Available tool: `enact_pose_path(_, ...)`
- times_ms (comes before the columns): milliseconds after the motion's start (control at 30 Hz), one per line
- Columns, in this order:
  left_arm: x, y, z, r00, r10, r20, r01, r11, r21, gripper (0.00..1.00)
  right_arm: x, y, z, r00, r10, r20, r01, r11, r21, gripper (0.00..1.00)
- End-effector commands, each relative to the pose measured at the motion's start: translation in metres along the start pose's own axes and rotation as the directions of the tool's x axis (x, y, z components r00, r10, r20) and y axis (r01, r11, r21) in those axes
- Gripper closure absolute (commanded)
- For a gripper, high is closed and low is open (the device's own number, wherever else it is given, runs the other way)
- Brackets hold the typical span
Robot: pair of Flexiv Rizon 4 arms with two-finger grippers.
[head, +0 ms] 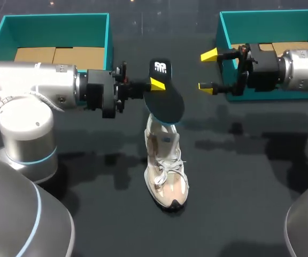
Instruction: Take the shoe out of the shoebox, open the shoe tongue, remove and reinsert the insole, then place the shoe into the shoebox
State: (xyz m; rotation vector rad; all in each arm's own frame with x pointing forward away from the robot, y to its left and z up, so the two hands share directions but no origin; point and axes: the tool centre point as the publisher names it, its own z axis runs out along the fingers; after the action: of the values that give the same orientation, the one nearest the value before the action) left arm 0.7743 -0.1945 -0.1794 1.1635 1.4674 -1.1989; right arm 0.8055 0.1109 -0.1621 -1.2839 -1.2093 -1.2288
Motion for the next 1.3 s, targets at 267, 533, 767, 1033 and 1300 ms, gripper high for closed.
enact_pose_path(267, -0.010, 0.000, -0.016, 0.857, -0.507, -0.090, 0.514, 0.853, 0.090, 1.00, 0.001, -0.003, 0.000, 1.000, 0.000, 0.003, 0.000, 1.000, -0.006, 0.00)
enact_pose_path(533, -0.011, 0.003, -0.017, 0.829, -0.550, -0.103, 0.559, 0.822, 0.109, 1.00, 0.001, -0.003, 0.000, 1.000, 0.000, 0.003, 0.000, 1.000, -0.006, 0.00)
enact_pose_path(767, -0.011, 0.003, -0.017, 0.829, -0.550, -0.103, 0.559, 0.822, 0.109, 1.00, 0.001, -0.003, 0.000, 1.000, 0.000, 0.003, 0.000, 1.000, -0.006, 0.00)
enact_pose_path(1033, -0.022, -0.006, -0.021, 0.553, -0.821, -0.142, 0.833, 0.540, 0.122, 1.00, 0.001, -0.003, 0.000, 1.000, 0.000, 0.003, 0.000, 1.000, -0.006, 0.00)
enact_pose_path(1300, -0.035, -0.018, -0.029, 0.216, -0.957, -0.194, 0.974, 0.197, 0.112, 1.00, 0.001, -0.003, 0.000, 1.000, 0.000, 0.003, 0.000, 1.000, -0.006, 0.00)
